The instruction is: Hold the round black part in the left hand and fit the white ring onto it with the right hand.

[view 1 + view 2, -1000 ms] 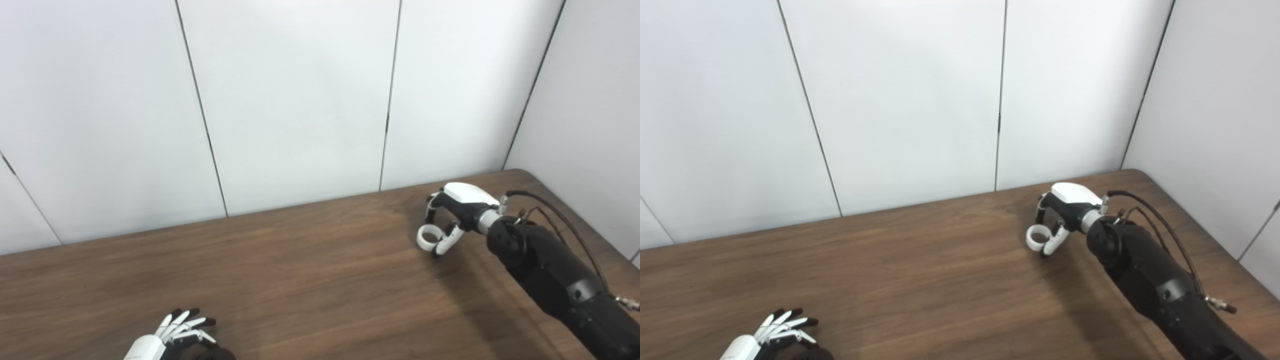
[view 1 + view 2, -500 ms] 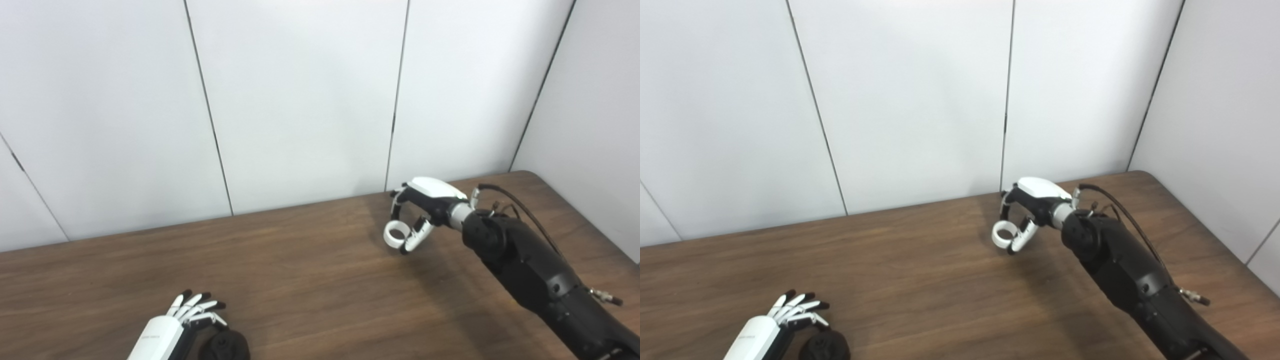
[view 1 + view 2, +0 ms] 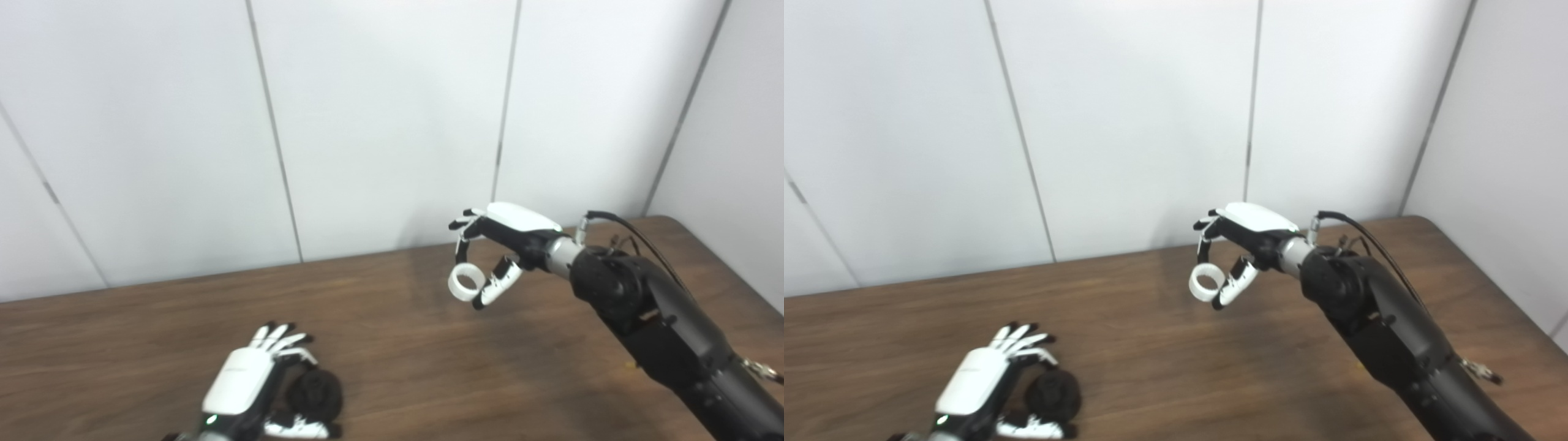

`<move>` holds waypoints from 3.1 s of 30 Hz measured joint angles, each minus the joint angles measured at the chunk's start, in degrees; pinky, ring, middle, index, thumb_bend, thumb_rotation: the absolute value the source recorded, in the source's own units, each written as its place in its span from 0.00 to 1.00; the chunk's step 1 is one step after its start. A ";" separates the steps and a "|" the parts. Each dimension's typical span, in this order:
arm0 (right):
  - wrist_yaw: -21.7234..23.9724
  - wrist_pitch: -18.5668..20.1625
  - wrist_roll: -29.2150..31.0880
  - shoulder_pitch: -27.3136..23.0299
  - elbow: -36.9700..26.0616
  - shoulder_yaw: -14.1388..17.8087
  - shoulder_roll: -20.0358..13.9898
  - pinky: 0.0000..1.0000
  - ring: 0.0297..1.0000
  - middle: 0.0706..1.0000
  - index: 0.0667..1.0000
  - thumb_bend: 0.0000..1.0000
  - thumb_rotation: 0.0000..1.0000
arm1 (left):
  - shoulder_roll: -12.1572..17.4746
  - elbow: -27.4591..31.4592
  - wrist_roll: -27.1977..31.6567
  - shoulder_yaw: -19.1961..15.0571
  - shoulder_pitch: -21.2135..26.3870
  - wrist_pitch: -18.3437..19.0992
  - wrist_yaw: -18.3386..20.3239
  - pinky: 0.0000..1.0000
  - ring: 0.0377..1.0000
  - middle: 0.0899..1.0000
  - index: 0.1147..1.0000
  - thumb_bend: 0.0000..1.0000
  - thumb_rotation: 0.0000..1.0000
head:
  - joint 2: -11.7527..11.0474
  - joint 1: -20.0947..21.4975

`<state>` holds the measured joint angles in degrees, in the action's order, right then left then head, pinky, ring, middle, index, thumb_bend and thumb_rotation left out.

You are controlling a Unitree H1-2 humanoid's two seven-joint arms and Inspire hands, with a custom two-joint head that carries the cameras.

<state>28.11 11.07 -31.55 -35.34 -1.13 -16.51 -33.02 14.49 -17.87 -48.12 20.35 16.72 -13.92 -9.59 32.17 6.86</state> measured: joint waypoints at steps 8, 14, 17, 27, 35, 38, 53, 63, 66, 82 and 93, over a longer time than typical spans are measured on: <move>1.79 -1.51 0.80 -0.23 -2.36 -1.72 3.53 0.96 0.99 0.89 0.44 0.52 0.13 | -1.39 -3.11 -1.34 1.10 2.28 0.01 -2.09 1.00 0.95 0.83 0.41 0.52 0.05 | 0.18 -1.40; 1.91 -3.04 1.21 -0.22 -2.32 -2.45 6.30 0.98 1.00 0.89 0.44 0.52 0.13 | -1.49 -3.36 -1.64 1.95 2.71 0.24 -2.47 1.00 0.95 0.83 0.41 0.52 0.05 | -0.09 -2.11; 1.81 -4.86 1.45 -0.20 -2.18 -2.56 6.76 0.97 1.00 0.89 0.44 0.52 0.13 | -1.58 -3.49 -1.61 2.46 2.95 0.11 -2.57 1.00 0.95 0.83 0.41 0.52 0.05 | -0.26 -2.81; 1.22 -7.85 0.26 0.15 0.44 -4.56 10.18 0.95 1.00 0.89 0.44 0.52 0.13 | -1.83 -3.29 -1.58 3.29 3.14 0.17 -2.44 1.00 0.96 0.83 0.41 0.52 0.05 | -0.44 -4.13; 1.18 -9.21 -0.30 0.68 1.99 -4.92 10.84 0.97 1.00 0.90 0.44 0.52 0.13 | -4.56 -1.04 -1.67 4.95 2.38 0.81 -0.23 1.00 0.96 0.83 0.41 0.52 0.05 | -0.44 -5.10; 1.28 -9.42 -0.27 1.06 2.17 -5.08 11.18 0.98 1.00 0.90 0.44 0.52 0.13 | -5.69 0.15 -1.67 5.47 1.61 0.89 -0.07 1.00 0.96 0.83 0.41 0.52 0.05 | 0.00 -5.80; 1.67 -9.39 -0.36 1.83 2.66 -5.45 11.87 0.98 1.00 0.90 0.44 0.52 0.13 | -6.37 3.01 -1.82 6.57 -0.11 2.14 1.27 1.00 0.96 0.84 0.41 0.52 0.05 | 1.58 -5.63; 1.96 -9.16 0.12 2.53 2.45 -5.48 11.86 0.98 1.00 0.90 0.44 0.52 0.13 | -6.53 4.40 -1.81 6.65 -1.19 2.33 1.88 1.00 0.96 0.83 0.41 0.52 0.05 | 2.29 -4.66; 2.03 -9.05 0.21 2.69 1.93 -5.41 11.80 0.99 1.00 0.90 0.44 0.52 0.13 | -6.52 4.39 -1.78 6.65 -1.18 2.25 1.88 1.00 0.96 0.83 0.41 0.52 0.05 | 2.02 -4.40; 3.50 -8.40 0.76 2.80 0.59 -4.93 10.66 0.99 1.00 0.90 0.44 0.52 0.13 | -6.57 3.75 -1.72 6.88 -0.75 2.10 1.62 1.00 0.96 0.82 0.41 0.52 0.05 | 1.14 -3.52; 3.91 -8.63 1.27 2.64 -1.11 -3.44 8.50 0.99 1.00 0.90 0.44 0.52 0.13 | -6.46 2.89 -1.62 7.17 -0.27 2.08 1.53 1.00 0.96 0.82 0.41 0.52 0.05 | 0.35 -2.64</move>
<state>32.02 2.44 -30.27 -32.71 -2.24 -19.95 -24.52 8.02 -14.98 -49.74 27.52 16.45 -11.84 -8.06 32.52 4.22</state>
